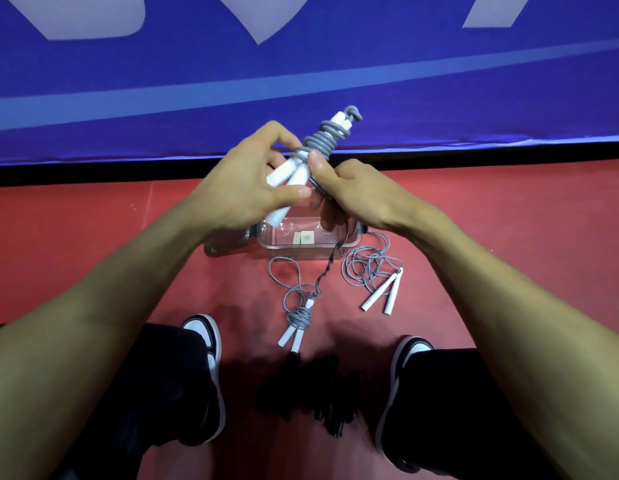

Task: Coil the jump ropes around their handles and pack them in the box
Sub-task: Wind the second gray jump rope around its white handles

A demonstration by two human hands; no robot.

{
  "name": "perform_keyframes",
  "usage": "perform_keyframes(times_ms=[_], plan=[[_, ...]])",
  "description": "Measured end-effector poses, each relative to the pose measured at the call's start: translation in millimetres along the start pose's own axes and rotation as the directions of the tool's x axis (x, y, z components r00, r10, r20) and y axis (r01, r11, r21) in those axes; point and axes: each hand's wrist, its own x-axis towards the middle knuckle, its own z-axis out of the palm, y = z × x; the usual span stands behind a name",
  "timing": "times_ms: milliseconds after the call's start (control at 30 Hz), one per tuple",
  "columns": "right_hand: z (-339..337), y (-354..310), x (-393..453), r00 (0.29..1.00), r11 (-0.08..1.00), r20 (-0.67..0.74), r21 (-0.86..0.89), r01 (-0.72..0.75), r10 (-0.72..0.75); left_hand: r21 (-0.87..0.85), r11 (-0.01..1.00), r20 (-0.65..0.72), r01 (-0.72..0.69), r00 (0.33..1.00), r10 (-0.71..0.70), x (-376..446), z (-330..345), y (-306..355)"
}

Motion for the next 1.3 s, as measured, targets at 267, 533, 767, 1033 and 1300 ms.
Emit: perform_keyframes(times_ms=[267, 533, 767, 1033, 1300], plan=[[6.7, -5.9, 8.6, 0.982, 0.985, -0.145, 0.097, 0.139, -0.124, 0.236, 0.972, -0.220, 0.018, 0.975, 0.036, 2.0, 6.0, 7.5], [5.4, -10.5, 5.3, 0.991, 0.992, -0.120, 0.102, 0.075, -0.062, -0.038, 0.999, -0.155, -0.022, 0.988, 0.016, 0.6, 10.1, 8.4], [11.6, -13.3, 3.2, 0.991, 0.995, -0.093, -0.035, 0.096, -0.099, 0.044, 0.998, -0.105, 0.038, 0.994, -0.034, 4.6, 16.1, 3.9], [11.4, -11.6, 4.4, 0.994, 0.995, -0.097, 0.072, 0.066, -0.058, 0.182, 0.983, 0.056, 0.015, 0.998, -0.025, 0.6, 18.8, 9.5], [11.0, -3.8, 10.8, 0.989, 0.988, -0.052, 0.065, 0.140, -0.136, 0.069, 0.997, 0.024, 0.032, 0.999, -0.033, -2.5, 2.7, 7.2]])
